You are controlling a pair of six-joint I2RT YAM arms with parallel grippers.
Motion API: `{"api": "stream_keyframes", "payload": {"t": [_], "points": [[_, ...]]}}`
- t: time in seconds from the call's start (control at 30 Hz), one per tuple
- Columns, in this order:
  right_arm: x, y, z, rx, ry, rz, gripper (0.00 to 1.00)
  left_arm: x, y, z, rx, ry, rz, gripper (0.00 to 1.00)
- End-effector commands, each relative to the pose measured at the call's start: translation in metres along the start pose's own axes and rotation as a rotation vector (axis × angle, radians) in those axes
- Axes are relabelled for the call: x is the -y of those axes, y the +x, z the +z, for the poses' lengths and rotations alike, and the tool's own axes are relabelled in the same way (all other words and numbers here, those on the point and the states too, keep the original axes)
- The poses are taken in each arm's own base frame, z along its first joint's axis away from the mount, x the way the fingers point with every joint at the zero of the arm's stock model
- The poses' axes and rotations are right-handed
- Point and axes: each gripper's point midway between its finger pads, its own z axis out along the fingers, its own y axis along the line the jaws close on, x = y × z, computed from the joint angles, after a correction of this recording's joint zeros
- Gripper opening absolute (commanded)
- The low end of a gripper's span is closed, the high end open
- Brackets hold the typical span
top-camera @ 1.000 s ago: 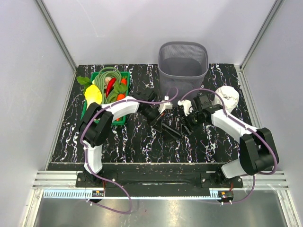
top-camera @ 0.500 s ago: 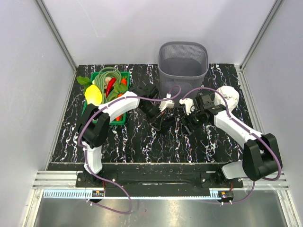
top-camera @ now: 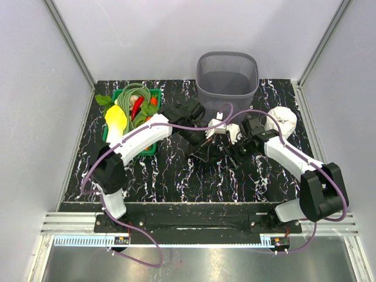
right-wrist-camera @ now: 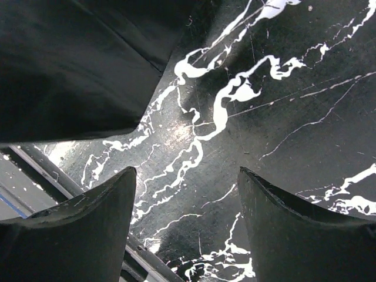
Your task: Put the trash bags into the trash bin
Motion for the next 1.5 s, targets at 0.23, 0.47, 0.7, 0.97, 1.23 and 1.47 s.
{"api": "stream_keyframes", "payload": {"t": [0.23, 0.47, 0.7, 0.97, 1.23, 1.47], "points": [[0.015, 0.0, -0.008, -0.026, 0.083, -0.016, 0.75, 0.028, -0.045, -0.035, 0.12, -0.046, 0.085, 0.0], [0.013, -0.001, -0.012, -0.016, 0.083, -0.026, 0.75, 0.009, -0.035, -0.02, 0.108, -0.082, 0.074, 0.04], [0.039, 0.008, -0.017, -0.064, 0.21, -0.003, 0.75, 0.012, -0.035, 0.005, 0.097, -0.027, 0.072, 0.02], [0.063, 0.021, -0.024, -0.086, 0.257, 0.091, 0.75, 0.04, -0.06, 0.031, 0.107, 0.018, 0.128, 0.0], [0.064, 0.029, -0.025, -0.091, 0.243, 0.096, 0.75, 0.054, -0.114, -0.006, 0.238, -0.061, 0.176, 0.0], [0.065, 0.034, -0.02, -0.118, 0.226, 0.095, 0.74, 0.075, -0.126, -0.004, 0.253, -0.047, 0.189, 0.0]]}}
